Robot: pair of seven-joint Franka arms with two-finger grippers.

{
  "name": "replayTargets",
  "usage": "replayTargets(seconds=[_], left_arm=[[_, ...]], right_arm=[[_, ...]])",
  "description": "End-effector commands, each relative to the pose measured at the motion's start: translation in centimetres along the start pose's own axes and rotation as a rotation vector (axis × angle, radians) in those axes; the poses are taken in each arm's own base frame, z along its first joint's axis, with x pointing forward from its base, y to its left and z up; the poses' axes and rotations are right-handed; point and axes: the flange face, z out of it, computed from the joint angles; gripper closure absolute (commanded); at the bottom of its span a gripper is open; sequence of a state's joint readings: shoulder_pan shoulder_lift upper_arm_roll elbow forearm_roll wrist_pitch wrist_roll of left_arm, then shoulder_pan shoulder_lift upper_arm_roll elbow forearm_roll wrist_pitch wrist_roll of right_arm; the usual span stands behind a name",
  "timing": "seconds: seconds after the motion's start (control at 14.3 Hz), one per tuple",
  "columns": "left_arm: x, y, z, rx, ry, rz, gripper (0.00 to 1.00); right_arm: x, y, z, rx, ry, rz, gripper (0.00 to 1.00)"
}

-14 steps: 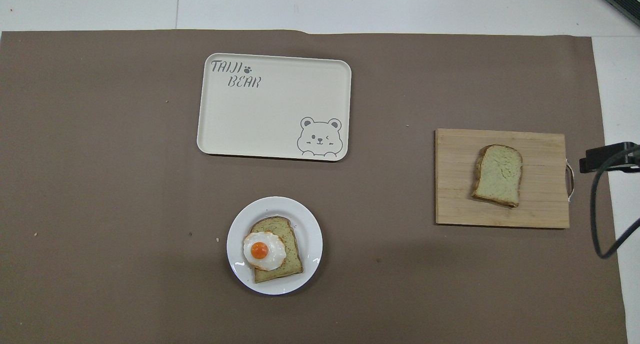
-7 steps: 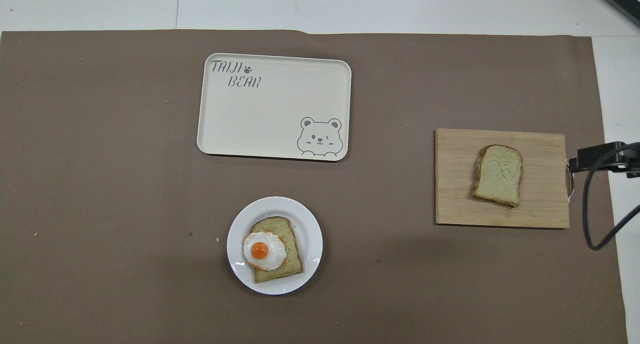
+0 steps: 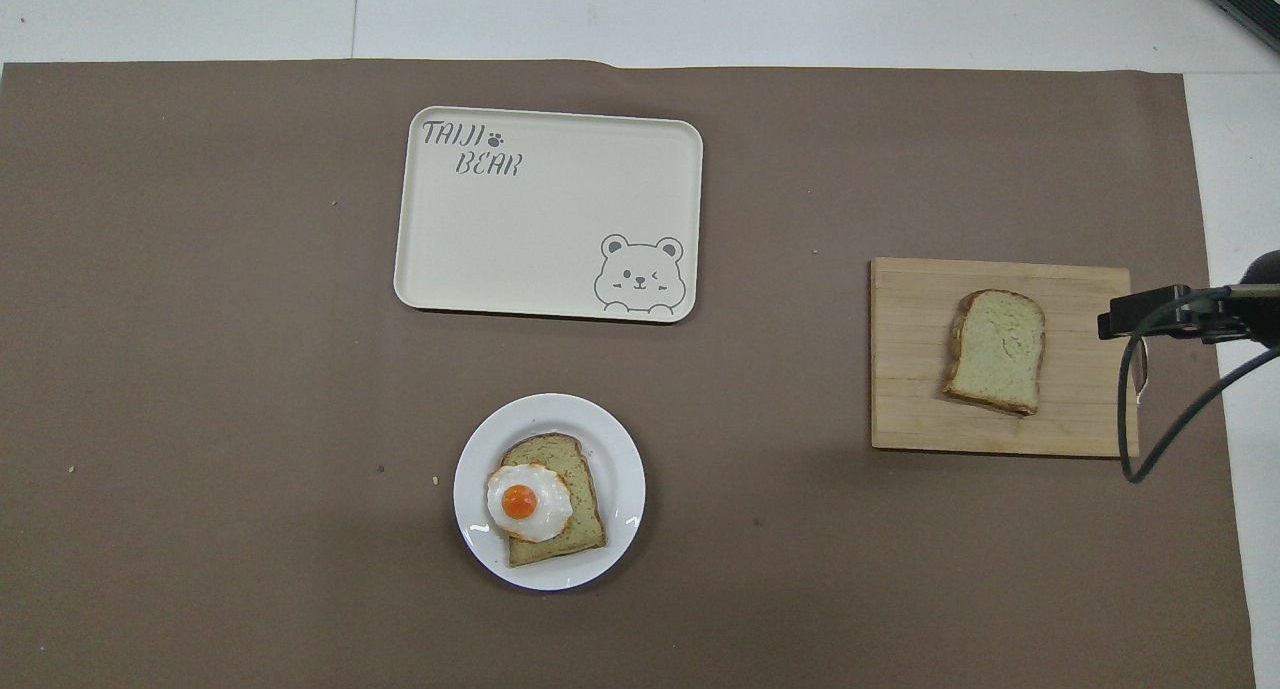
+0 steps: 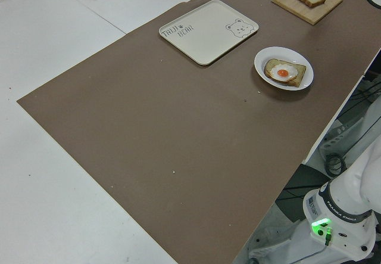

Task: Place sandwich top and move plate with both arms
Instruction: 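Reach the right gripper to the bread slice and grasp it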

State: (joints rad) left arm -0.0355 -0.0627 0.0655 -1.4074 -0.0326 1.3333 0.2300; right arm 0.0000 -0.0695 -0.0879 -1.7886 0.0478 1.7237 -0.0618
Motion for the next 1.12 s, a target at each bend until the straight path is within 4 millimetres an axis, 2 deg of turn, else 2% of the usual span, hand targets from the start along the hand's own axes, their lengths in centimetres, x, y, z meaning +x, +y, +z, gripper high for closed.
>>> replayTargets(seconds=[0.0, 0.14, 0.28, 0.35, 0.42, 0.7, 0.77, 1.05], left_arm=[[-0.6, 0.5, 0.1, -0.011, 0.0, -0.008, 0.0], [-0.7, 0.6, 0.1, -0.011, 0.0, -0.008, 0.0], [-0.7, 0.5, 0.1, -0.011, -0.002, -0.011, 0.0], [-0.7, 0.6, 0.1, -0.011, 0.0, -0.009, 0.0], [-0.7, 0.6, 0.1, -0.011, -0.002, -0.009, 0.0], [-0.7, 0.6, 0.1, -0.011, -0.002, -0.009, 0.0], [-0.7, 0.6, 0.2, -0.013, -0.003, -0.009, 0.0], [-0.7, 0.6, 0.2, -0.012, -0.003, -0.011, 0.0]], right_arm=[[1.9, 2.0, 4.3, 0.063, -0.001, -0.018, 0.0], [3.8, 3.2, 7.3, 0.078, 0.017, -0.04, 0.0], [4.8, 5.6, 10.7, 0.081, 0.007, -0.043, 0.0], [5.1, 5.6, 11.5, 0.076, 0.026, -0.042, 0.0], [5.0, 5.4, 12.6, 0.074, 0.027, -0.043, 0.0], [5.1, 6.5, 19.0, 0.081, 0.017, -0.005, 0.0], [5.4, 6.1, 20.3, 0.085, 0.017, -0.005, 0.0], [3.5, 6.8, 22.9, 0.096, -0.034, 0.004, 0.0]])
